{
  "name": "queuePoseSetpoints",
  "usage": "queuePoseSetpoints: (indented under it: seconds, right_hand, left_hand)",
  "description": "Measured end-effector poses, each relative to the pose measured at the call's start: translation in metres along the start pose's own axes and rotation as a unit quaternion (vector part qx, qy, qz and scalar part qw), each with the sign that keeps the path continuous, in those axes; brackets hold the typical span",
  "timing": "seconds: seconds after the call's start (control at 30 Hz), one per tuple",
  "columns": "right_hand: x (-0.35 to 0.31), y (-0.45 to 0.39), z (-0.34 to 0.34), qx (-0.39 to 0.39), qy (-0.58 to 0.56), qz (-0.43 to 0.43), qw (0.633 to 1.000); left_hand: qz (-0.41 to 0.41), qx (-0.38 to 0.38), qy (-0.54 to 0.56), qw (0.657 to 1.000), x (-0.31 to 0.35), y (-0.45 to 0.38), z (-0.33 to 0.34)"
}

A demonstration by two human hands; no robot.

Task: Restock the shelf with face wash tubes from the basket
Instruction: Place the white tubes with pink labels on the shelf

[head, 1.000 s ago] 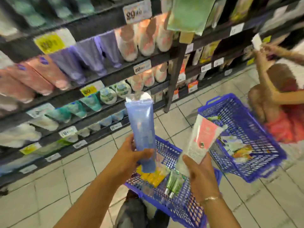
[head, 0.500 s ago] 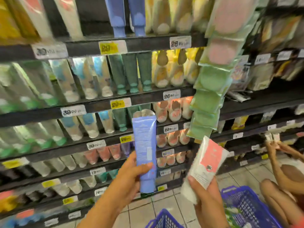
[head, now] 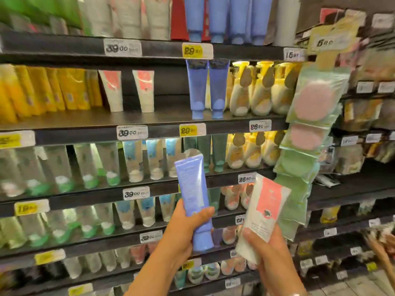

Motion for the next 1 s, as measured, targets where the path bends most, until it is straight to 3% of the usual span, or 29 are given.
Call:
queuePoseSetpoints:
  seconds: [0.43,0.8,1.0]
  right_hand:
    - [-0.048,-0.039,0.142,-0.004,-0.023,-0.095,0.995]
    - [-0.056,-0.053,0.202,-0.008,-0.059,-0.115,0.992]
    - [-0.078,-0.062,0.206,0.001,-0.018,-0.14,0.99]
  left_hand:
    - [-0.018,-0.094,0.04,0.995,0.128,-0.066,-0.018]
    - [-0.133,-0.133,0.137,0.973,0.156,-0.102,-0.045]
    - [-0.106,-0.112,0.105,0.982,0.165,-0.116,-0.038]
Point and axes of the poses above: each hand's wrist, its own y-axis away from the middle knuckle, its own z-axis out of the palm, x = y × z, the point moved 9 cm from there along -y, towards the middle knuckle, and after that the axes turned 12 degrees about x, right-handed, at the moved point
